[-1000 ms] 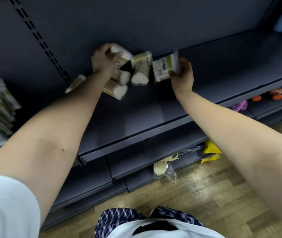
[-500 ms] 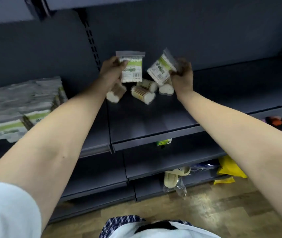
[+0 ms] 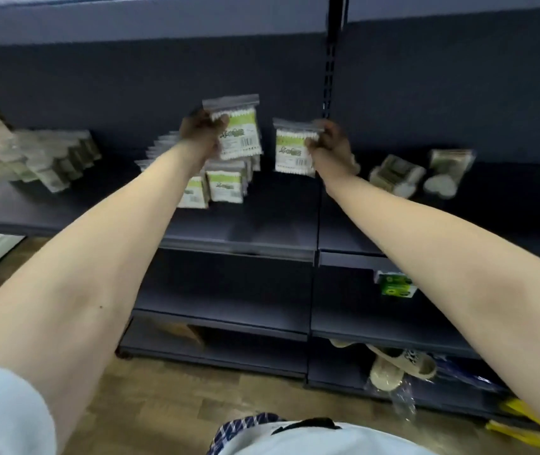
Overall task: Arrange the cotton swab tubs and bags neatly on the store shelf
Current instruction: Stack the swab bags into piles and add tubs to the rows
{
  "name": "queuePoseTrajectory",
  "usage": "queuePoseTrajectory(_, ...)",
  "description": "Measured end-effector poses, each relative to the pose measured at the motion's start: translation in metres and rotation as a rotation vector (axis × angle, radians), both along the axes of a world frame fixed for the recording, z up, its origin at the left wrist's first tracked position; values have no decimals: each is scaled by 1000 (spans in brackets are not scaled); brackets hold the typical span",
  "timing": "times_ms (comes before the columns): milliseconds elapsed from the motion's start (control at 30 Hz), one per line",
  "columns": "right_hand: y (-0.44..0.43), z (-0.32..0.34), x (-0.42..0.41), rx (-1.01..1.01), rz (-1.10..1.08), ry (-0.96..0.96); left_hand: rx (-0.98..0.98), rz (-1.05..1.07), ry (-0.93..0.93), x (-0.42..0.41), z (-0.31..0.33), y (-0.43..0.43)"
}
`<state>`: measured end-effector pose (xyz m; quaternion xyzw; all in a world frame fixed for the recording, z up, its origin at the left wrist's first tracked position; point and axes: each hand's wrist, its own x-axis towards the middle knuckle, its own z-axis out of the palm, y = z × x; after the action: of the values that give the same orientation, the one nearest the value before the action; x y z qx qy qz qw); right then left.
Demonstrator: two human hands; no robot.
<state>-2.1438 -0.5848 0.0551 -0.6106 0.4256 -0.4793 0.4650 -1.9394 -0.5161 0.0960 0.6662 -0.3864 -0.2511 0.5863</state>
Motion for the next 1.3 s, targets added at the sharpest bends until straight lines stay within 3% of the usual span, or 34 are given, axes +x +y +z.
queuePoseTrajectory(200, 34, -15, 77, 19, 109, 37, 24, 85, 20, 72, -13, 72)
queuePoseTrajectory(333, 48, -27, 101, -1, 97, 81, 22, 30, 12, 102, -23, 96)
queuePoseTrajectory(667, 65, -51, 141, 14, -46, 171, 116, 192, 31, 162, -72, 101)
queuePoseTrajectory(800, 69, -63, 153, -64, -138, 210, 156, 233, -57, 172, -98, 87)
queuePoseTrajectory(1067, 81, -95, 170, -9, -260, 102, -23, 211, 88, 175, -131, 78)
queuePoseTrajectory(1300, 80, -102, 171, -14, -364, 32, -93, 151, 2, 175, -143, 83)
